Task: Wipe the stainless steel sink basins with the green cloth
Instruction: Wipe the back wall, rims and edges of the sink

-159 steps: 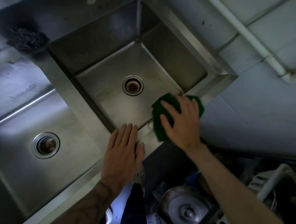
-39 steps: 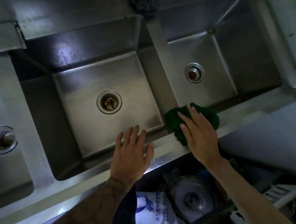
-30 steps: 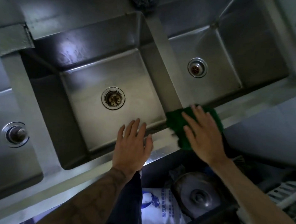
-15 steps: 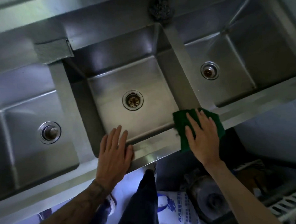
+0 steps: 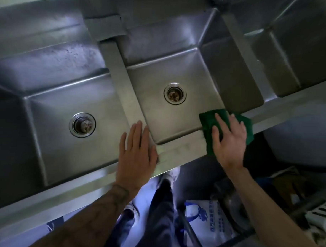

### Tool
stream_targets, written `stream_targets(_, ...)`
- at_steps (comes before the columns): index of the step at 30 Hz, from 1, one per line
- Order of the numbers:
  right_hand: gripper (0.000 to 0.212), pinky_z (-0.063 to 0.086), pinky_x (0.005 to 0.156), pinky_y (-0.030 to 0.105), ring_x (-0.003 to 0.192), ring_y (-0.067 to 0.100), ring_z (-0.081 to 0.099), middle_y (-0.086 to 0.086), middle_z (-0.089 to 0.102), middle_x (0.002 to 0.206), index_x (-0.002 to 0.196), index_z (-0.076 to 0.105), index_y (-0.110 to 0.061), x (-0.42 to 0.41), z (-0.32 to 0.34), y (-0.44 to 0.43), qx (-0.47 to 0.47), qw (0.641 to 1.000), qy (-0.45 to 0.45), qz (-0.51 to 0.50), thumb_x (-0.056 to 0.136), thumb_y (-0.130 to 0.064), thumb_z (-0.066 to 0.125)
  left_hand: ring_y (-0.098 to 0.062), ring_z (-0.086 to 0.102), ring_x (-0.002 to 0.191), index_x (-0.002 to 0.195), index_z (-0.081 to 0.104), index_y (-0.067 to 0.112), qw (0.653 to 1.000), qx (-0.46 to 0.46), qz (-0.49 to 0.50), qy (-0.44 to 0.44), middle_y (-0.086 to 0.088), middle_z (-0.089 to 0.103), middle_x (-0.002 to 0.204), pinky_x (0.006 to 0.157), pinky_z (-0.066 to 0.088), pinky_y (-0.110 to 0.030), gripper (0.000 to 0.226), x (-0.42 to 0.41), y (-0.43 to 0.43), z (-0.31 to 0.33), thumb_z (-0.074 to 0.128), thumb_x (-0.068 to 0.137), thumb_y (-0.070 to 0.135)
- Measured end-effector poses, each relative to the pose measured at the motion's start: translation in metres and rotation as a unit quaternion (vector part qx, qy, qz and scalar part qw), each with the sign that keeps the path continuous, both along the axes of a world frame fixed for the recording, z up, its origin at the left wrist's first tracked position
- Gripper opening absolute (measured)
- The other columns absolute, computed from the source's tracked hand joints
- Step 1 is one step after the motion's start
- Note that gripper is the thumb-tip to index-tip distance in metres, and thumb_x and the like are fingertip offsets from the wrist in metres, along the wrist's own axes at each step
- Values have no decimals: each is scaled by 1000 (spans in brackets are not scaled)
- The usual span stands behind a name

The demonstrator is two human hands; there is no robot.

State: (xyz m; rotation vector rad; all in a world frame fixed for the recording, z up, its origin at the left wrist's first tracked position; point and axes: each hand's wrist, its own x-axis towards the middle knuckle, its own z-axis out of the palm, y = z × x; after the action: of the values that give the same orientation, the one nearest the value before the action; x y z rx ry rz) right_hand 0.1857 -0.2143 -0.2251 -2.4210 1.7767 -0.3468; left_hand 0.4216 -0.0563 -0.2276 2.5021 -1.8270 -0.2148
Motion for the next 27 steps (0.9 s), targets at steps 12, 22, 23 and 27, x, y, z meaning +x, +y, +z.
stream_targets(12,47,31,122,51,145,33,47,13,52,155,148,58,-19,40,-12,55,15,994,16,104,108,-38,40,-33,27,162,163,37,6,999,-2,13,36,-18,27,173,128,26,-56,59,3,0,6,32,110,30)
stream_targets(22,53,25,127,46,153,27,36,10,40,165,160,40,-20,129,-16,159,66,983,0,172,113,-43,30,-40,39,155,157,44,-1,995,23,78,53,-24,33,169,123,35,-59,56,40,53,10,47,107,24)
stream_targets(23,52,26,127,46,153,26,36,10,40,165,159,41,-21,123,-16,155,63,981,2,181,113,-42,32,-40,41,153,156,46,-1,995,26,83,52,-25,35,168,122,37,-59,56,47,61,12,44,107,25)
stream_targets(27,50,30,124,50,147,30,44,14,48,158,153,51,-15,99,-11,129,30,995,15,94,110,-38,38,-40,43,152,153,50,0,993,34,99,52,-24,38,167,122,35,-56,56,69,83,18,39,105,28)
